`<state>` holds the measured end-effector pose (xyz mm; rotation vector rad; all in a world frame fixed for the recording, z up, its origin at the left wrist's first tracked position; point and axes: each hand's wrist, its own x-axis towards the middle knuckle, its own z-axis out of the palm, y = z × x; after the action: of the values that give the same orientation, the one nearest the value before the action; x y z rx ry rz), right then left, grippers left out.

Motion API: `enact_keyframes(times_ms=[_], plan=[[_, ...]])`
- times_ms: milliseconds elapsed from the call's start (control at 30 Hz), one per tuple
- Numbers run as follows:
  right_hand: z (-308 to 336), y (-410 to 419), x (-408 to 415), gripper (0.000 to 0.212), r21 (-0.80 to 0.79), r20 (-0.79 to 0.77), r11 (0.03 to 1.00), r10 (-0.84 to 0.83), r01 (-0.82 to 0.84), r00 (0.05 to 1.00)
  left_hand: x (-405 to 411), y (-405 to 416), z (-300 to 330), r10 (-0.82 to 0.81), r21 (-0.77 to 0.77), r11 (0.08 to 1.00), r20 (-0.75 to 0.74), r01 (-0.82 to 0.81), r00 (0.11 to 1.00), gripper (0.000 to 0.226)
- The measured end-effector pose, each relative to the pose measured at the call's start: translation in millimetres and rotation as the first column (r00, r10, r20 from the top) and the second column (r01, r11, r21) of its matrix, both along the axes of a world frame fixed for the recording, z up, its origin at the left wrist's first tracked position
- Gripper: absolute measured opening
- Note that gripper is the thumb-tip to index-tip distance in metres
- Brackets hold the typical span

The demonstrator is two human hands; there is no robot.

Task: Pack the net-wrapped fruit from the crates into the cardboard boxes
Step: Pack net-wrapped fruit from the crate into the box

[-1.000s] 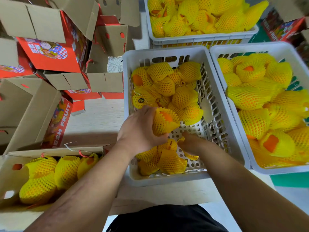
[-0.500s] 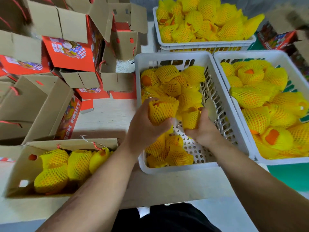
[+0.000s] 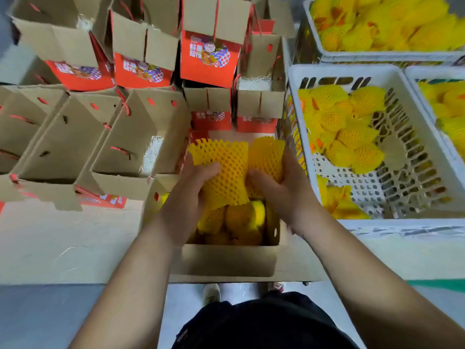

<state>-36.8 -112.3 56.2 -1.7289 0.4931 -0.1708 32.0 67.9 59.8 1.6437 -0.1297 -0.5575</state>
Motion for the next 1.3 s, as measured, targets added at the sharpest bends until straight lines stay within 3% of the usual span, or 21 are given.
enact_keyframes(times_ms=[67,133,167,233,300,367,400,500,600,667,733,800,900,1000,1067,1167,1300], plan=[[-8,29,2,0.037,0.113,-0.002,0.993,0.018,-0.017,1.0,9,34,-1,-0.079,0.075,0.994,0.012,0.078,0.997,0.071],[-19,50,1,0.034,0.142,-0.032,0.99,0.029,-0.024,0.999,18,57,-4,-0.121,0.119,0.984,-0.087,0.131,0.989,0.062],[-23,56,-2,0.035,0.116,-0.051,0.993,0.022,-0.016,0.998,21,65,-6,-0.136,0.145,0.977,-0.123,0.154,0.983,0.062],[-31,59,-7,0.04,-0.105,-0.122,0.994,0.02,-0.033,0.992,28,69,-18,-0.24,0.305,0.915,-0.118,0.266,0.964,0.061],[-37,56,-12,0.055,-0.437,-0.316,0.877,0.056,-0.197,0.947,27,60,-36,-0.445,0.599,0.684,-0.109,0.416,0.889,0.067],[-38,55,-11,0.071,-0.483,-0.562,0.794,0.044,-0.37,0.826,20,47,-57,-0.606,0.817,0.393,-0.115,0.422,0.787,0.086],[-38,56,-9,0.075,-0.43,-0.652,0.794,0.056,-0.429,0.756,17,42,-64,-0.645,0.847,0.343,-0.102,0.405,0.757,0.091],[-35,53,0,0.072,-0.273,-0.787,0.753,0.183,-0.599,0.589,25,37,-72,-0.724,0.798,0.354,-0.096,0.487,0.683,0.098],[-28,44,4,0.057,-0.214,-0.803,0.73,0.248,-0.649,0.543,41,41,-70,-0.76,0.775,0.251,-0.213,0.58,0.614,0.104],[-31,42,4,0.064,-0.224,-0.839,0.716,0.203,-0.662,0.505,43,41,-73,-0.758,0.771,0.209,-0.261,0.601,0.598,0.106],[-38,44,4,0.074,-0.201,-0.845,0.738,0.202,-0.644,0.495,42,37,-77,-0.735,0.752,0.227,-0.285,0.619,0.615,0.108],[-44,45,3,0.073,-0.19,-0.797,0.803,0.209,-0.565,0.566,40,32,-79,-0.712,0.743,0.274,-0.271,0.611,0.648,0.109],[-54,45,-3,0.064,-0.281,-0.616,0.891,0.119,-0.358,0.779,31,27,-85,-0.661,0.73,0.407,-0.18,0.55,0.728,0.102],[-56,45,-4,0.061,-0.343,-0.473,0.922,-0.006,-0.178,0.881,26,31,-91,-0.562,0.685,0.553,-0.114,0.475,0.819,0.073],[-51,44,-3,0.067,-0.278,-0.61,0.913,0.073,-0.299,0.789,29,32,-92,-0.568,0.735,0.524,-0.075,0.431,0.82,0.055],[-47,45,4,0.087,-0.188,-0.807,0.844,0.159,-0.502,0.569,35,32,-98,-0.637,0.817,0.401,-0.075,0.413,0.767,0.061],[-46,50,13,0.104,-0.196,-0.873,0.821,0.103,-0.537,0.476,32,34,-110,-0.704,0.887,0.313,-0.024,0.34,0.71,0.047]])
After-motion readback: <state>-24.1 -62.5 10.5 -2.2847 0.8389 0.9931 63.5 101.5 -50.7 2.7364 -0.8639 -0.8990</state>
